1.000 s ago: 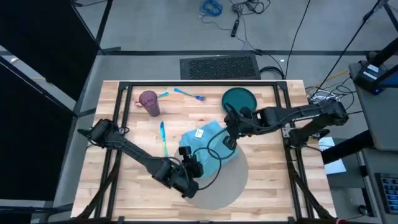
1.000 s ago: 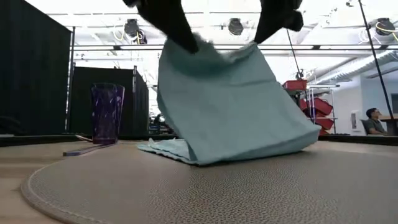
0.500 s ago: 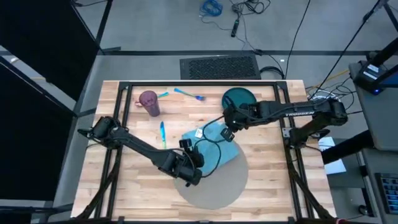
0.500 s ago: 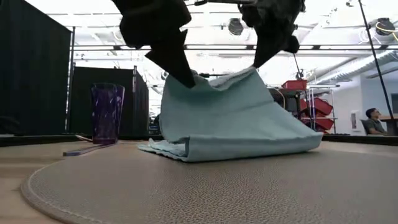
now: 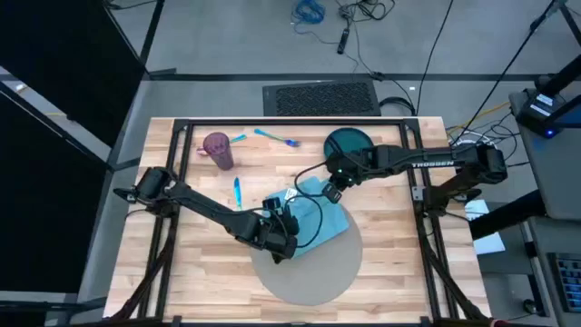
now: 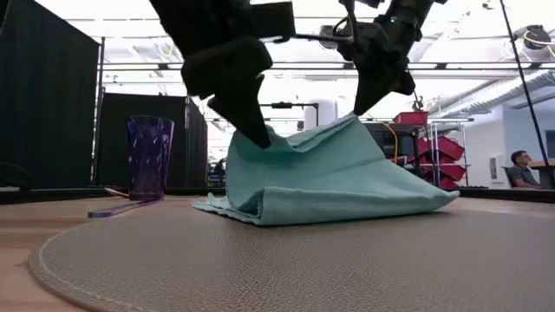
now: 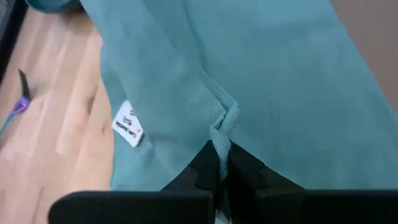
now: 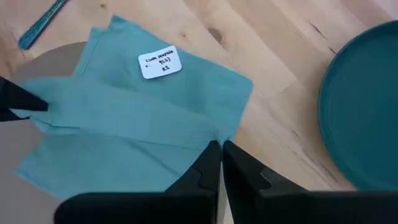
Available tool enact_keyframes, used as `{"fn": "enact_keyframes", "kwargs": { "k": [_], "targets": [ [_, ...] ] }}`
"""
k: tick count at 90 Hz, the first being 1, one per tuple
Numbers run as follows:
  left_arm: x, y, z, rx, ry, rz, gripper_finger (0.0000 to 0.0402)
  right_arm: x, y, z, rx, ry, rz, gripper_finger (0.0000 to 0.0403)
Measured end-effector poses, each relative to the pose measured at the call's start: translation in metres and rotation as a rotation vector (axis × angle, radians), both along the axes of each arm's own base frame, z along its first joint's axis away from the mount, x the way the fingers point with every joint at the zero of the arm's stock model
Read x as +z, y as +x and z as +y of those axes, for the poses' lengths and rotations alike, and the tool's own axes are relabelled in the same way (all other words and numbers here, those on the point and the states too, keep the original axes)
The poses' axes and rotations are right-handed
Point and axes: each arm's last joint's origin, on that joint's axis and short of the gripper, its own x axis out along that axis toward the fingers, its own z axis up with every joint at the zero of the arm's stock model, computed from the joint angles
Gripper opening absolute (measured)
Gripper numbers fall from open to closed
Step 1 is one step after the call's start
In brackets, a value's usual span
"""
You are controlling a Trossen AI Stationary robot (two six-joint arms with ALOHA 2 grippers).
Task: Set table place
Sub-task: Fold the blue napkin
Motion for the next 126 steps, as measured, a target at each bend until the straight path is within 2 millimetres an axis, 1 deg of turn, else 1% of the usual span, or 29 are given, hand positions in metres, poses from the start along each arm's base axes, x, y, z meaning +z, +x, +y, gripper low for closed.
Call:
{"fn": "enact_keyframes", "kwargs": {
  "k": [19,52,65,73,80,92,102,110,118,126],
  "targets": [
    [0.000,0.000,-0.001,0.002,-0.029,0.000,0.0000,-0.004,0.000,0.001,0.024,0.037,0.000,0.0000],
    [0.000,0.000,-0.001,-0.009,-0.032,0.007,0.0000,-0.005,0.001,-0.004,0.027,0.026,-0.017,0.0000],
    [-0.001,0.001,0.003,0.000,-0.028,0.014,0.0001,-0.005,0.000,-0.005,0.025,0.027,-0.016,0.0000],
    [-0.003,0.002,0.008,0.015,-0.031,0.012,0.0011,-0.005,0.000,-0.005,0.023,0.029,-0.010,0.0000],
    [-0.009,-0.001,0.013,0.030,-0.029,0.035,0.0031,-0.006,0.000,-0.005,0.023,0.029,-0.009,0.0004],
    [-0.014,-0.004,0.015,0.070,-0.042,0.038,0.0085,-0.006,0.000,-0.005,0.024,0.029,-0.008,0.0037],
    [-0.015,-0.005,0.016,0.120,-0.066,0.021,0.0136,-0.005,0.000,-0.006,0.018,0.022,-0.011,0.0080],
    [-0.015,-0.004,0.019,0.174,-0.074,-0.005,0.0170,-0.005,0.000,-0.008,0.009,0.017,-0.015,0.0118],
    [-0.015,-0.004,0.022,0.206,-0.060,-0.023,0.0189,-0.005,0.001,-0.010,0.025,0.002,-0.023,0.0152],
    [-0.014,-0.003,0.026,0.226,-0.027,-0.037,0.0194,-0.005,0.000,-0.012,0.046,-0.055,-0.005,0.0174]
  ]
}}
